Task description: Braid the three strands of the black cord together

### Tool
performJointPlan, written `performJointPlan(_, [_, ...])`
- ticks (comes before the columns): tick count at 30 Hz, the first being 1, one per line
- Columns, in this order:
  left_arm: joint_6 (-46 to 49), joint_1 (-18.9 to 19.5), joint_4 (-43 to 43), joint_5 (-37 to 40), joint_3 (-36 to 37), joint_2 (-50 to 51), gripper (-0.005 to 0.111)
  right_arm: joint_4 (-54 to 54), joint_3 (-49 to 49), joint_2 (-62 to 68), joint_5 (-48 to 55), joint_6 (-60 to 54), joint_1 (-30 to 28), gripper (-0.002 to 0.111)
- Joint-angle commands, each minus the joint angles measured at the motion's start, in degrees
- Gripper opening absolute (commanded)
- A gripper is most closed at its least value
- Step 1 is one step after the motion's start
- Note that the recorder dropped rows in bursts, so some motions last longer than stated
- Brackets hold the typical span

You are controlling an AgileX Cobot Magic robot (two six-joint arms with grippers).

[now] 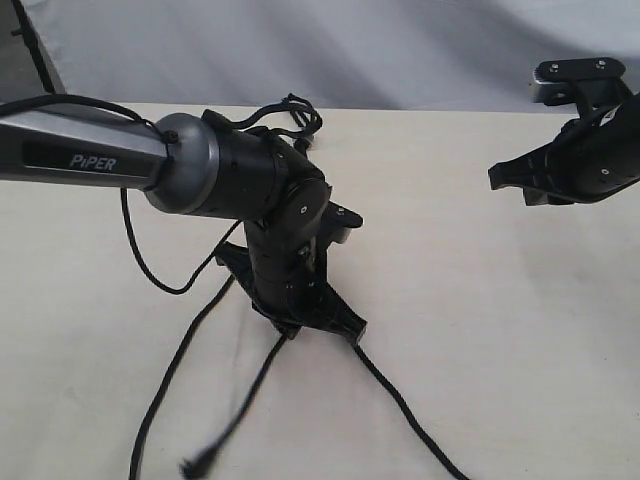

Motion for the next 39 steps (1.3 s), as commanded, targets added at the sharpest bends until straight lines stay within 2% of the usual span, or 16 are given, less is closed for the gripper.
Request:
performJointPlan(1, [2.8, 0.2, 0.1, -2.3, 1.1, 2.4, 0.0, 0.4, 0.0, 0.1, -0.2, -0.7, -0.1, 0.0])
performJointPlan(4, [4.3, 0.7, 0.5, -2.8, 1.1, 1.9, 0.0, 0.4, 0.0, 0.1, -0.1, -0.7, -0.1, 0.0])
performJointPlan(7, [4.3, 1.2, 4.7, -0.8, 1.1, -0.7, 0.0, 0.4, 0.0, 0.1, -0.1, -0.7, -0.1, 0.0])
performJointPlan(11, [4.0, 4.3, 6.3, -0.3, 1.1, -6.5, 0.0, 0.4, 0.0, 0.1, -0.6, -0.7, -0.1, 0.0])
performJointPlan(16, [4.4, 12.3, 6.6, -0.1, 2.2, -10.3, 0.0, 0.4, 0.0, 0.1, -0.8, -0.7, -0.1, 0.0])
performJointPlan(20, [4.4, 18.9, 6.6, -4.8, 8.0, -9.3, 0.0, 0.4, 0.0, 0.2, -1.1, -0.7, -0.1, 0.0])
performJointPlan(24, [5.0, 23.0, 6.6, -12.4, 14.8, -8.8, 0.0, 0.4, 0.0, 0.4, -1.4, -0.7, -0.1, 0.0])
performJointPlan(26, [5.0, 24.1, 6.6, -13.8, 16.8, -8.8, 0.0, 0.4, 0.0, 1.0, -1.9, -0.7, -0.1, 0.0])
performJointPlan(29, [5.2, 23.7, 5.3, -10.6, 17.3, -8.8, 0.0, 0.4, 0.0, 1.9, -2.9, -0.7, -0.1, 0.0])
performJointPlan(33, [13.0, 21.1, -4.5, -6.7, 17.3, -9.4, 0.0, 0.4, 0.0, 2.1, -2.9, -0.7, -0.1, 0.0])
performJointPlan(37, [23.5, 15.8, -14.8, -4.9, 17.3, -11.8, 0.0, 0.4, 0.0, 2.1, -2.9, -0.7, -0.1, 0.0])
performJointPlan(39, [24.5, 13.0, -14.9, -4.7, 17.3, -13.6, 0.0, 0.4, 0.0, 2.1, -2.9, -0.7, -0.1, 0.0])
